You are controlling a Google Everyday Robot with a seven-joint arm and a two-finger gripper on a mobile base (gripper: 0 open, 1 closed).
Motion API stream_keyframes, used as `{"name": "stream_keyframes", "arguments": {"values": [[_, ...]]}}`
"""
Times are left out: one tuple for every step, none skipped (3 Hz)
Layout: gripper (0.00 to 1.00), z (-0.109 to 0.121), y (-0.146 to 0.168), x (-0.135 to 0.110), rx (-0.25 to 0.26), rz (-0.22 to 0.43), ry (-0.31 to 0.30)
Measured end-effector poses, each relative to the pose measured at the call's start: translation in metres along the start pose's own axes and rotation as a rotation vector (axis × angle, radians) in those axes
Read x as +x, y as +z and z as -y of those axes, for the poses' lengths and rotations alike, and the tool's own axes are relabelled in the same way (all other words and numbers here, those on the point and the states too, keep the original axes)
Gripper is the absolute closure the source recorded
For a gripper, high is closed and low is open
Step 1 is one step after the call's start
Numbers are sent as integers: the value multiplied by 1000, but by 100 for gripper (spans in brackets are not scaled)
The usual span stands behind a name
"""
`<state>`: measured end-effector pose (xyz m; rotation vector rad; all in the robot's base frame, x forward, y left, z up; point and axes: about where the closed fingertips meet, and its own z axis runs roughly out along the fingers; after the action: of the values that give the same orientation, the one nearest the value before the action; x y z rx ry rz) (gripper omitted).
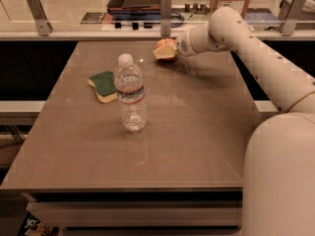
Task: Move apple near water bottle
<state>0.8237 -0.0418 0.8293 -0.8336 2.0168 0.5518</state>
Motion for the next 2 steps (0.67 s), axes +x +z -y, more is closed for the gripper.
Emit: {"name": "stream_keyframes", "arguments": {"values": [[100, 0, 0, 0, 0, 0, 0], [100, 0, -1, -1, 0, 0, 0]]}}
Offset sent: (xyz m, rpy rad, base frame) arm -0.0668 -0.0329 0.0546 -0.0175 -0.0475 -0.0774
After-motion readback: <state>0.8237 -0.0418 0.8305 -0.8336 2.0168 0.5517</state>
